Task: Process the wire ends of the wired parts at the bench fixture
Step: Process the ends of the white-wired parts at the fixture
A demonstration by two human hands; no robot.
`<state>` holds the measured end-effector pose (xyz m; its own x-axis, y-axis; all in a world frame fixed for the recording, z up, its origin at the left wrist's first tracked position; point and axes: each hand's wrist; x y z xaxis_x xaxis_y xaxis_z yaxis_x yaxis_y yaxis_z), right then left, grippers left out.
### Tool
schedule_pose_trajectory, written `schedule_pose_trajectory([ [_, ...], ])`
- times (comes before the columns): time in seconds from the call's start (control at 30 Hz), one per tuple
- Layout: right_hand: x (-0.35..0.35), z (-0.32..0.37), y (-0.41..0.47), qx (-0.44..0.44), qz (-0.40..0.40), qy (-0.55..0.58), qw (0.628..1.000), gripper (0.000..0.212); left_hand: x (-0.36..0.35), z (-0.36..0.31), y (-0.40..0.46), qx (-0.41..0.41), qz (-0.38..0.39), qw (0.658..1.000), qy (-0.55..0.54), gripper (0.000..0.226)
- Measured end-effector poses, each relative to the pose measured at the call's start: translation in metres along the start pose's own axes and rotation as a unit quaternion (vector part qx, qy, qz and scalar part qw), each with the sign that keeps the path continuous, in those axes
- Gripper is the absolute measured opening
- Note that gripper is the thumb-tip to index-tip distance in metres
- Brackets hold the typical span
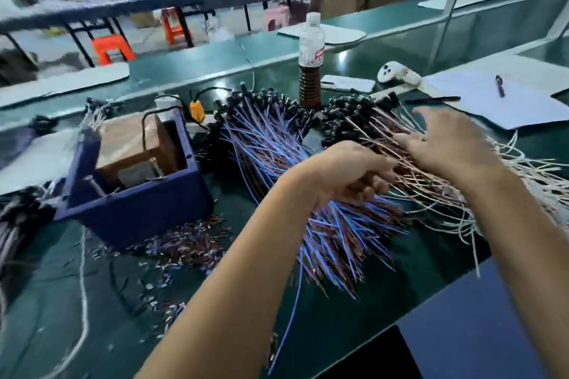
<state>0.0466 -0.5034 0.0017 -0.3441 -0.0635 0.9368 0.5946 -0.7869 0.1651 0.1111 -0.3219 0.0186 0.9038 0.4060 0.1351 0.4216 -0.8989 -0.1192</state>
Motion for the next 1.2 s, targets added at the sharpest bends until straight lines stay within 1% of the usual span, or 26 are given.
schedule_pose_trajectory([
  [0.07,0.005,0.035,-0.029,0.062,-0.038,0.098,0.993,0.036,0.021,0.005,-0.039,-0.009,0.045,0.997,0.057,0.024],
  [0.1,0.007,0.052,-0.048,0.093,-0.039,0.13,0.986,0.025,0.031,0.008,-0.058,-0.006,0.065,0.994,0.088,0.025],
  [0.13,0.005,0.076,-0.069,0.132,-0.022,0.148,0.98,0.022,0.044,0.013,-0.082,0.005,0.071,0.99,0.119,0.026],
  [0.2,0.001,0.115,-0.108,0.203,0.047,0.131,0.969,0.025,0.067,0.023,-0.119,0.051,0.07,0.98,0.179,0.028],
  [0.27,-0.011,0.155,-0.149,0.285,0.129,0.059,0.948,0.026,0.095,0.033,-0.161,0.116,0.045,0.96,0.253,0.028],
  [0.33,-0.025,0.194,-0.189,0.349,0.195,0.001,0.917,0.026,0.122,0.041,-0.207,0.182,0.022,0.928,0.323,0.029],
  [0.37,-0.032,0.21,-0.205,0.368,0.216,-0.009,0.904,0.023,0.133,0.044,-0.227,0.215,0.004,0.916,0.338,0.03],
  [0.47,-0.058,0.26,-0.257,0.43,0.262,-0.004,0.864,0.011,0.162,0.053,-0.289,0.288,-0.092,0.883,0.359,0.03],
  [0.5,-0.067,0.274,-0.27,0.438,0.268,0.004,0.858,0.009,0.169,0.055,-0.303,0.302,-0.133,0.866,0.375,0.028],
  [0.57,-0.084,0.301,-0.296,0.429,0.27,0.043,0.861,0.012,0.181,0.061,-0.327,0.314,-0.238,0.828,0.398,0.02],
  [0.63,-0.098,0.325,-0.317,0.409,0.256,0.103,0.87,0.019,0.192,0.067,-0.341,0.309,-0.338,0.777,0.431,0.015],
  [0.67,-0.104,0.335,-0.325,0.394,0.26,0.139,0.871,0.024,0.197,0.07,-0.345,0.309,-0.376,0.752,0.444,0.016],
  [0.73,-0.114,0.351,-0.337,0.362,0.291,0.193,0.864,0.031,0.207,0.075,-0.349,0.309,-0.431,0.712,0.46,0.018],
  [0.77,-0.118,0.355,-0.341,0.352,0.293,0.196,0.867,0.031,0.213,0.076,-0.35,0.308,-0.453,0.695,0.466,0.018],
  [0.8,-0.125,0.357,-0.344,0.353,0.269,0.186,0.877,0.027,0.22,0.078,-0.35,0.307,-0.472,0.68,0.469,0.018],
  [0.83,-0.131,0.357,-0.347,0.364,0.222,0.168,0.889,0.02,0.227,0.081,-0.35,0.308,-0.488,0.666,0.472,0.021],
  [0.87,-0.136,0.355,-0.349,0.376,0.177,0.153,0.897,0.016,0.234,0.085,-0.35,0.311,-0.499,0.657,0.472,0.024],
  [0.9,-0.14,0.353,-0.349,0.38,0.146,0.159,0.899,0.017,0.24,0.09,-0.349,0.314,-0.505,0.653,0.469,0.027],
  [0.93,-0.142,0.351,-0.349,0.379,0.142,0.182,0.896,0.02,0.245,0.093,-0.349,0.315,-0.507,0.654,0.465,0.027],
  [1.03,-0.148,0.348,-0.342,0.355,0.182,0.283,0.872,0.023,0.253,0.1,-0.344,0.312,-0.499,0.672,0.449,0.028],
  [1.1,-0.148,0.347,-0.341,0.342,0.198,0.324,0.86,0.021,0.254,0.099,-0.339,0.309,-0.499,0.674,0.449,0.018],
  [1.13,-0.146,0.346,-0.34,0.342,0.195,0.336,0.856,0.021,0.253,0.097,-0.336,0.307,-0.5,0.671,0.453,0.012],
  [1.2,-0.142,0.343,-0.341,0.342,0.167,0.35,0.856,0.021,0.251,0.092,-0.333,0.31,-0.497,0.665,0.463,0.012],
])
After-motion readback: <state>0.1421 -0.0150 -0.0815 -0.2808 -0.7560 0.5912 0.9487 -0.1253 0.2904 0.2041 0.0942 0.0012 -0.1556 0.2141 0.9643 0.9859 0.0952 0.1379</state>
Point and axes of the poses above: each hand's wrist, its own y-axis towards the middle knuckle, its own x-axis out of the back of the hand, z = x × y, and after that the axes turned 15 degrees about -x, right-handed
